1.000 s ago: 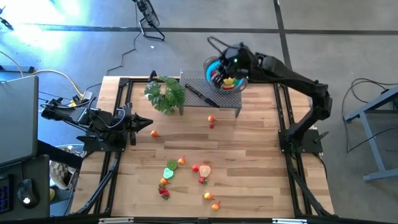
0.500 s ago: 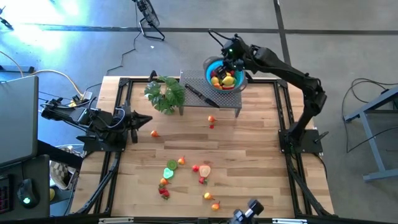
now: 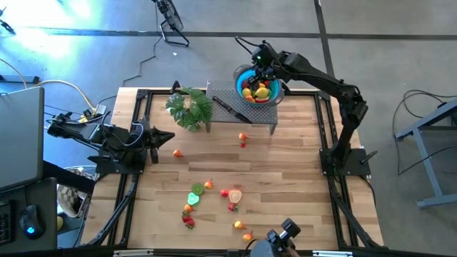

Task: Pick & Place Fruit
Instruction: Put the red strawberry in the blue bowl on the shelf, then put the brown kiwi in the blue bowl on the shelf

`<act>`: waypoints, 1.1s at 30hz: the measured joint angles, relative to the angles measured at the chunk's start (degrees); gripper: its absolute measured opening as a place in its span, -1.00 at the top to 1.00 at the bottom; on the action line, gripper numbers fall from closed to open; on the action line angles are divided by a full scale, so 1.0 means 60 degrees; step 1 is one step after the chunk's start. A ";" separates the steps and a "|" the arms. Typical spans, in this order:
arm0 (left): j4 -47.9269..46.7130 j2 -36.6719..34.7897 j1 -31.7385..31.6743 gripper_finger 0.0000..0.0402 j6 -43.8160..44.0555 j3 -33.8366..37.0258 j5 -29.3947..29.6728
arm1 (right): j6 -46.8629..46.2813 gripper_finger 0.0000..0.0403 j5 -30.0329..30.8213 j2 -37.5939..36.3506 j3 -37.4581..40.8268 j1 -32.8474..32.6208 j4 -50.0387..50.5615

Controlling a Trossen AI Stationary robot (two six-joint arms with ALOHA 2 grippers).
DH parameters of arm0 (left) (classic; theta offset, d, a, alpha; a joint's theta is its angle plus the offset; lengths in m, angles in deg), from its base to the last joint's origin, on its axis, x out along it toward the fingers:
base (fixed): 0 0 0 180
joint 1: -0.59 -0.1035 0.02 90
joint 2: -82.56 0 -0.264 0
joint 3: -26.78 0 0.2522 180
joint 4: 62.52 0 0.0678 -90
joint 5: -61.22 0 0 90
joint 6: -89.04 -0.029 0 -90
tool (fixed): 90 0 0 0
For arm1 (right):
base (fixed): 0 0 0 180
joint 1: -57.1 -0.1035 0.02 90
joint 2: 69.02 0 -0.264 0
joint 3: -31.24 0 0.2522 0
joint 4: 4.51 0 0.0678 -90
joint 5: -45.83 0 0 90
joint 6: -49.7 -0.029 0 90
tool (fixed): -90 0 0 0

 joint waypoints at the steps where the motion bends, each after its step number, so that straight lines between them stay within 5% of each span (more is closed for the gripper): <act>1: 0.0002 0.0000 0.0000 1.00 0.0006 0.0000 -0.0002 | 0.0049 0.98 0.0038 -0.0008 0.0000 -0.0004 -0.0042; 12: 0.0002 0.0000 0.0000 1.00 0.0002 0.0000 -0.0004 | 0.0279 0.93 0.0156 -0.0018 0.0000 -0.0004 -0.0031; 25: 0.0002 0.0000 0.0002 1.00 0.0002 0.0000 -0.0004 | 0.0270 0.41 0.0087 -0.0018 0.0000 -0.0081 -0.0030; 33: 0.0002 0.0000 0.0000 1.00 0.0005 0.0000 -0.0007 | 0.0253 0.44 -0.1137 -0.0373 0.0000 -0.0437 -0.0032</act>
